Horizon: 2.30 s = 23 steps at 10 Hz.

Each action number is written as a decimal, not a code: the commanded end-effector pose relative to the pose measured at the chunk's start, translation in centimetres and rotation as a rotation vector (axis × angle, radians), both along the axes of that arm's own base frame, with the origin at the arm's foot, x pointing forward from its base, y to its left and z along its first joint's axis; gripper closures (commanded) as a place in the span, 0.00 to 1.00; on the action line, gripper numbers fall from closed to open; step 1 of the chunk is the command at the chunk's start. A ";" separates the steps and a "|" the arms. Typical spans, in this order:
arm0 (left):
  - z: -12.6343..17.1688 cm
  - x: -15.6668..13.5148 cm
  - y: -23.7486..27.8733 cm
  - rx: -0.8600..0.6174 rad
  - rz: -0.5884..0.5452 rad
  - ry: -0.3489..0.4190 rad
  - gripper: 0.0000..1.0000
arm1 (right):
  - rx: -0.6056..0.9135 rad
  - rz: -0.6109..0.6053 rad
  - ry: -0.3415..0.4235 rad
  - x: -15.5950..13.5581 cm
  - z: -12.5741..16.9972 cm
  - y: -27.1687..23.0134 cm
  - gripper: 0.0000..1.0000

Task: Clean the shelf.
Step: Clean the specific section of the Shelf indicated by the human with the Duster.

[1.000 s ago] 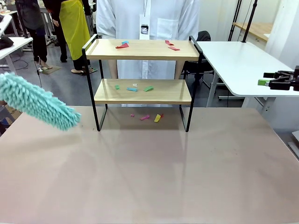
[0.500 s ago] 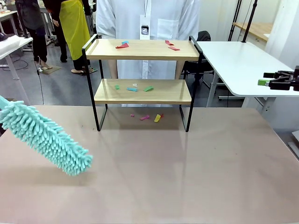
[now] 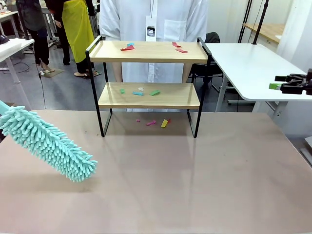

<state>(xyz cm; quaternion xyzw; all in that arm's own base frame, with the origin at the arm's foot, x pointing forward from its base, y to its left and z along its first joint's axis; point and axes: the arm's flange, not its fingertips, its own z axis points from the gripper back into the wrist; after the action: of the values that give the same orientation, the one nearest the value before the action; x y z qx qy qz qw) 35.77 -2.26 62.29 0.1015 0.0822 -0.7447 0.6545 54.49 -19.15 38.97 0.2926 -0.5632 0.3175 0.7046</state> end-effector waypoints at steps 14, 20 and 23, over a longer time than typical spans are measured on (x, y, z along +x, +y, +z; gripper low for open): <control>0.2 0.1 0.2 -0.005 0.002 -0.012 0.87 | 0.000 0.003 -0.006 0.0 0.3 0.2 0.00; 0.2 0.1 0.2 -0.005 0.002 -0.012 0.87 | 0.000 0.003 -0.006 0.0 0.3 0.2 0.00; -0.2 0.2 -0.5 -0.186 0.082 0.063 0.87 | 0.000 0.003 -0.006 0.0 0.3 0.2 0.00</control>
<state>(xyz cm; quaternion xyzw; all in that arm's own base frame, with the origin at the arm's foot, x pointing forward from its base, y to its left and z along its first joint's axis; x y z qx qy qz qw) 35.62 -2.42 61.81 0.0642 0.0677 -0.7336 0.6732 54.49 -19.15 38.97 0.2926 -0.5632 0.3175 0.7046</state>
